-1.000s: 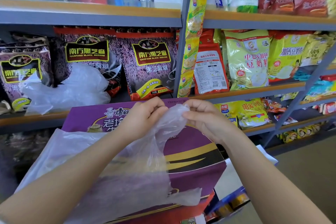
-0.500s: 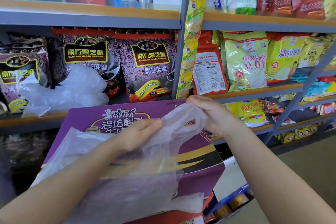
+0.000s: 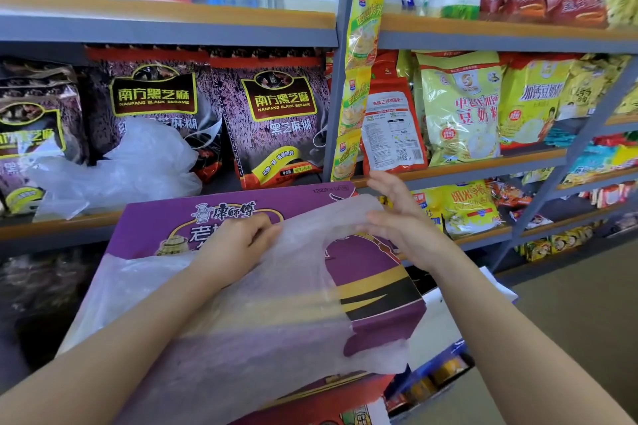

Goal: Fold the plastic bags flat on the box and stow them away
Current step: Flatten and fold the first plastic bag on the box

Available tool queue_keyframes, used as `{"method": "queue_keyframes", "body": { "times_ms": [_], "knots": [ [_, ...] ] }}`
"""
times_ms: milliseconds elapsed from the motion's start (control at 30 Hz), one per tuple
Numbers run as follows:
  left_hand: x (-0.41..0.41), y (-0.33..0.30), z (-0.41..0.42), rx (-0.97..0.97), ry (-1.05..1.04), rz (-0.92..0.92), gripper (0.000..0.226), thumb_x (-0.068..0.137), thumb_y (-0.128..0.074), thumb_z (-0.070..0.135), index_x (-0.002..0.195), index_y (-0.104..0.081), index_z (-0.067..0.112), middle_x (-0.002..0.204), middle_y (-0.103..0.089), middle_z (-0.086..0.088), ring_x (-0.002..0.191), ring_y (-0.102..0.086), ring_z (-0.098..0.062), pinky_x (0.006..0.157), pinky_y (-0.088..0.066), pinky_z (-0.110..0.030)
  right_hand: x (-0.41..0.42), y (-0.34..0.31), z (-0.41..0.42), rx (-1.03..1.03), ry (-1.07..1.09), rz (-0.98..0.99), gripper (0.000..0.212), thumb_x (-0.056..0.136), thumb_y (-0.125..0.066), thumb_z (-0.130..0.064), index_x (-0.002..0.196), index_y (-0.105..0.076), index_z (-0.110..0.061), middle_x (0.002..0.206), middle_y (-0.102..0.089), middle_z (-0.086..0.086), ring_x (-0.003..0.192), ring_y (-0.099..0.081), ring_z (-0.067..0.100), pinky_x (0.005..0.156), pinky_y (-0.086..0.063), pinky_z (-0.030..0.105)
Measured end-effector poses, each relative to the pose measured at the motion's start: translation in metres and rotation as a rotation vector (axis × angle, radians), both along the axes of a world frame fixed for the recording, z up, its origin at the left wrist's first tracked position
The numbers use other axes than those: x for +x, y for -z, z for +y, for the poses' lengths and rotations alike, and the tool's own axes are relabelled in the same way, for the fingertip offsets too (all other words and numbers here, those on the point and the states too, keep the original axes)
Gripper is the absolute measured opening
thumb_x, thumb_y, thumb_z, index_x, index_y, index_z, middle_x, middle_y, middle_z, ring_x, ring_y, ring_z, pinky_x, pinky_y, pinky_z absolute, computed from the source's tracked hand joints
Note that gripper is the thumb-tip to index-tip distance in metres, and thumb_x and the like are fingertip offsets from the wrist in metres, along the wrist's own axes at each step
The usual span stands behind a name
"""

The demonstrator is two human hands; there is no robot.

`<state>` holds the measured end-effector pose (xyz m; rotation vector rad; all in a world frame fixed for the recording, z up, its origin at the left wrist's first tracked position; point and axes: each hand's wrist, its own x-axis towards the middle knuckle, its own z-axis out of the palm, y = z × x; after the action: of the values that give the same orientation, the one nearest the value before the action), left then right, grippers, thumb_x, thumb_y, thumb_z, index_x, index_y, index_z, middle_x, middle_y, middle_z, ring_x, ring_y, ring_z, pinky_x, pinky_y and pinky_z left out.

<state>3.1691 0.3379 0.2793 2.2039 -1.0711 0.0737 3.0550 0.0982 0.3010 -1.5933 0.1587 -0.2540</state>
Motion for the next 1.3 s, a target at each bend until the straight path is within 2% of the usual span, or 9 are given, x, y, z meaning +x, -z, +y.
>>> {"method": "queue_keyframes", "body": {
  "times_ms": [67, 200, 333, 533, 733, 867, 967, 1100, 1300],
  "knots": [
    [-0.002, -0.003, 0.003, 0.002, -0.028, -0.013, 0.029, 0.093, -0.050, 0.026, 0.069, -0.050, 0.009, 0.058, -0.050, -0.002, 0.054, -0.042, -0.017, 0.054, -0.035, -0.036, 0.001, 0.007, 0.006, -0.102, 0.120, -0.020, 0.052, 0.082, -0.066, -0.006, 0.119, -0.047, -0.038, 0.130, -0.045, -0.014, 0.119, -0.052, 0.017, 0.096, -0.049, 0.035],
    [-0.008, -0.010, 0.006, 0.020, -0.053, -0.092, 0.025, 0.093, -0.050, 0.025, 0.076, -0.054, 0.007, 0.064, -0.055, -0.002, 0.059, -0.049, -0.021, 0.055, -0.037, -0.034, 0.015, 0.003, 0.021, 0.363, 0.286, 0.086, 0.024, 0.089, -0.061, -0.025, 0.108, -0.059, -0.012, 0.115, -0.063, 0.008, 0.099, -0.065, 0.017, 0.087, -0.053, 0.031],
    [-0.009, -0.015, 0.007, 0.054, -0.046, -0.155, 0.023, 0.094, -0.048, 0.028, 0.075, -0.048, 0.014, 0.065, -0.049, 0.006, 0.063, -0.046, -0.019, 0.053, -0.032, -0.029, 0.028, 0.001, 0.030, 0.246, 0.355, 0.224, 0.008, 0.088, -0.063, -0.018, 0.083, -0.062, -0.012, 0.086, -0.065, 0.007, 0.072, -0.060, 0.016, 0.061, -0.049, 0.023],
    [0.007, -0.011, 0.017, 0.179, -0.132, -0.154, 0.025, 0.093, -0.047, 0.034, 0.076, -0.042, 0.016, 0.062, -0.043, 0.007, 0.064, -0.044, -0.018, 0.052, -0.030, -0.030, 0.028, 0.004, 0.021, 0.146, 0.358, 0.219, 0.010, 0.092, -0.057, -0.014, 0.089, -0.066, -0.009, 0.084, -0.062, 0.008, 0.062, -0.057, 0.017, 0.050, -0.049, 0.019],
    [0.022, -0.006, 0.033, 0.085, -0.159, -0.153, 0.025, 0.091, -0.053, 0.030, 0.073, -0.044, 0.015, 0.054, -0.042, 0.007, 0.055, -0.043, -0.021, 0.054, -0.036, -0.034, 0.026, -0.002, 0.010, 0.235, 0.295, 0.032, 0.021, 0.095, -0.047, -0.007, 0.111, -0.061, -0.007, 0.093, -0.067, 0.006, 0.078, -0.062, 0.015, 0.063, -0.052, 0.020],
    [0.024, -0.013, 0.020, 0.058, -0.089, -0.050, 0.027, 0.090, -0.054, 0.031, 0.068, -0.039, 0.027, 0.055, -0.047, 0.005, 0.051, -0.041, -0.011, 0.053, -0.033, -0.032, 0.029, 0.000, 0.027, 0.209, 0.266, 0.173, 0.010, 0.092, -0.057, -0.021, 0.091, -0.063, -0.013, 0.093, -0.067, 0.006, 0.083, -0.062, 0.018, 0.073, -0.050, 0.027],
    [0.022, -0.021, 0.001, 0.026, -0.015, 0.089, 0.020, 0.090, -0.053, 0.034, 0.072, -0.043, 0.031, 0.063, -0.052, 0.007, 0.054, -0.042, -0.007, 0.054, -0.034, -0.022, 0.033, 0.006, 0.035, 0.222, 0.296, 0.083, 0.012, 0.092, -0.054, -0.007, 0.096, -0.064, -0.009, 0.105, -0.064, 0.016, 0.099, -0.060, 0.025, 0.086, -0.050, 0.036],
    [0.020, -0.045, -0.031, -0.064, 0.230, 0.272, 0.005, 0.090, -0.056, 0.029, 0.086, -0.057, 0.026, 0.071, -0.058, 0.006, 0.061, -0.045, -0.001, 0.062, -0.037, -0.020, 0.032, -0.006, 0.039, 0.198, 0.225, -0.100, 0.021, 0.089, -0.049, 0.008, 0.101, -0.055, -0.008, 0.092, -0.064, 0.011, 0.088, -0.061, 0.021, 0.075, -0.052, 0.025],
    [0.014, -0.066, -0.065, -0.092, 0.352, 0.045, 0.032, 0.087, -0.060, 0.025, 0.061, -0.044, 0.018, 0.060, -0.038, 0.003, 0.056, -0.033, -0.005, 0.055, -0.026, -0.023, 0.026, -0.026, 0.038, 0.136, 0.213, -0.220, 0.014, 0.081, -0.058, 0.000, 0.084, -0.056, -0.014, 0.073, -0.067, 0.003, 0.074, -0.059, 0.021, 0.072, -0.047, 0.031]
  ]
}}
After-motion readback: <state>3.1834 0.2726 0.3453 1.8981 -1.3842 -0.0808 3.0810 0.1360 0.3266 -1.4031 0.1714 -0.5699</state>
